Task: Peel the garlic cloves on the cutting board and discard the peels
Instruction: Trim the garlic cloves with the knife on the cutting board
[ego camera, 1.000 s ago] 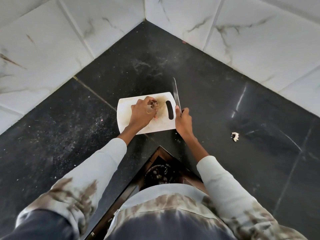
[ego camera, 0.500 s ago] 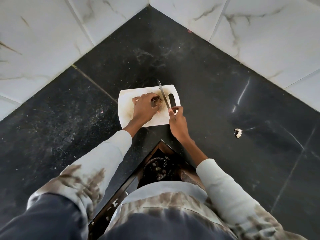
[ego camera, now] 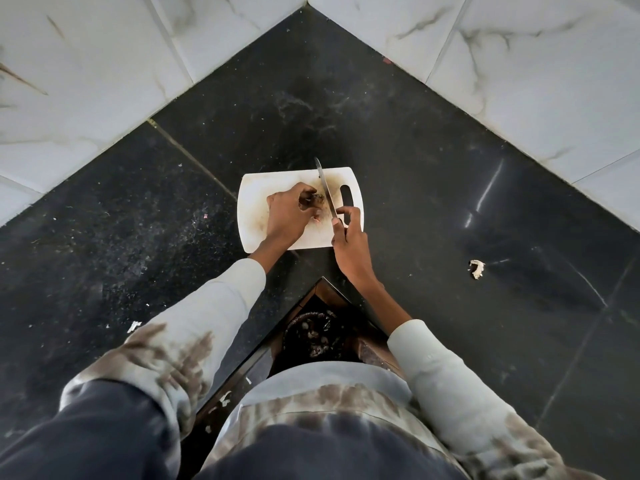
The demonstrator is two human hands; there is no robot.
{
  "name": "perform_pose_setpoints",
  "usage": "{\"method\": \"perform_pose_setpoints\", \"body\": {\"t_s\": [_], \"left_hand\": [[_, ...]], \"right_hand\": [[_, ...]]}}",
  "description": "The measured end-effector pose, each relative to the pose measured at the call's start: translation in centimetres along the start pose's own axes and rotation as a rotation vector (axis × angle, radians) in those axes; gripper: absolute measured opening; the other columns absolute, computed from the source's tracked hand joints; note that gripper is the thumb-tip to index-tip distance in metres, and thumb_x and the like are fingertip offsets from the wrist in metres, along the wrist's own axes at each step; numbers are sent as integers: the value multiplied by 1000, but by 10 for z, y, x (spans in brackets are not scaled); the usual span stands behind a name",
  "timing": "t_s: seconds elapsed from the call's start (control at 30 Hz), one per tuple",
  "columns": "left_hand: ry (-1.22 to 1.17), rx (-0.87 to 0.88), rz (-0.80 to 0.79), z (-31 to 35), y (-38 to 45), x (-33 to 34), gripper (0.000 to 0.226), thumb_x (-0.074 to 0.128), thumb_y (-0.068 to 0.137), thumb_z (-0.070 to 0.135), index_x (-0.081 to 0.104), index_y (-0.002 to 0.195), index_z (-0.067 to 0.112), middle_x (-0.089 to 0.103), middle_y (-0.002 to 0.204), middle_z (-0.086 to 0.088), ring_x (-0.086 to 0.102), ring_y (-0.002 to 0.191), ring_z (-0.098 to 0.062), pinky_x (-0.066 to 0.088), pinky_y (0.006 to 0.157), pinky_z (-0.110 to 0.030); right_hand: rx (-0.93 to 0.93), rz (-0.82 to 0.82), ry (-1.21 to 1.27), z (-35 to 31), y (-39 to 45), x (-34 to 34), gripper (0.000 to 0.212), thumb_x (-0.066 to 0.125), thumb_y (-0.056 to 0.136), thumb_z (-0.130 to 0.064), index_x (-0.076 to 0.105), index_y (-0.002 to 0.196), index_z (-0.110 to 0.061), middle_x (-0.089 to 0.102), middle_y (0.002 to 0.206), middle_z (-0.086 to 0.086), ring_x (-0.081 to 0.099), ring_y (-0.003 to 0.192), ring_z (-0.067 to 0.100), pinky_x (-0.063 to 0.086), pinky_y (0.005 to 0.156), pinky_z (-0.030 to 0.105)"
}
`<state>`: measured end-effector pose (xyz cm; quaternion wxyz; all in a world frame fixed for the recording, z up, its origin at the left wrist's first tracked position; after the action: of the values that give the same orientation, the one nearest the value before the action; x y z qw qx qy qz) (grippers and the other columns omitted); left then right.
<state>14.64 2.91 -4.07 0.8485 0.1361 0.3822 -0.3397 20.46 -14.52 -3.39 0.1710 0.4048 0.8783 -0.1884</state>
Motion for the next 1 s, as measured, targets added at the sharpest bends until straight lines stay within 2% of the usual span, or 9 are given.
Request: {"method": "perform_pose_setpoints", "body": {"t_s": [0.17,0.33,0.47,0.6,0.8,0.87,0.93,1.0], "left_hand": [[-42,-2,2,-3,1,0,19,83,90,28,76,108,29,78,106,11,68,107,-14,29,103,-31],[-68,-2,4,-1,3,4,17,83,90,28,79,106,29,78,101,14,68,103,-10,26,99,-30],[-88,-17,12,-6,3,7,18,83,90,25,80,107,28,79,101,13,69,103,-11,26,102,-30],[-86,-30,31,-5,4,4,21,83,90,24,81,111,25,80,106,8,68,106,-14,28,102,-30],[-72,-12,40,-1,4,1,22,83,89,20,81,112,21,80,107,6,70,103,-15,32,107,-31],[-79,-10,22,0,5,4,22,84,89,19,82,111,21,80,105,6,71,100,-15,42,111,-39],[-87,-15,14,-2,5,6,22,84,88,17,82,110,21,80,103,7,71,98,-17,55,103,-46],[-80,-14,11,1,4,6,23,82,89,14,82,112,19,80,104,5,70,100,-20,59,96,-46]], "right_hand": [[-10,-10,-25,2,-2,1,28,45,112,-27,41,139,-27,57,75,24,41,53,20,32,49,34],[-28,-5,-60,1,-1,0,30,45,112,-29,42,141,-24,45,61,2,35,48,10,27,45,24],[-24,-19,-75,2,-2,1,27,44,112,-29,40,138,-28,49,64,9,39,50,14,31,48,30],[-25,-29,-80,1,-3,2,25,44,112,-30,40,137,-28,48,62,4,40,51,16,33,50,37],[-35,-24,-132,-2,-2,1,26,44,112,-30,40,136,-22,46,59,-2,36,45,8,28,45,25],[-39,-24,-140,-3,-1,0,22,43,112,-30,41,132,-20,47,61,-1,36,44,8,27,44,20],[-44,-35,-144,-4,0,-1,19,44,112,-28,41,129,-20,47,60,1,34,42,8,27,42,20],[-43,-50,-148,-5,1,0,16,45,112,-25,40,126,-21,46,59,1,34,42,9,25,41,21]]}}
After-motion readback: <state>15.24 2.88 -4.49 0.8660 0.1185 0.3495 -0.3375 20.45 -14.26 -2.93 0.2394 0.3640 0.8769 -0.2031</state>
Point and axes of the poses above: each hand's wrist, its own y-axis towards the middle knuckle, its own x-axis out of the palm, z = x × y, the point moved 9 cm from there along y, towards the middle knuckle
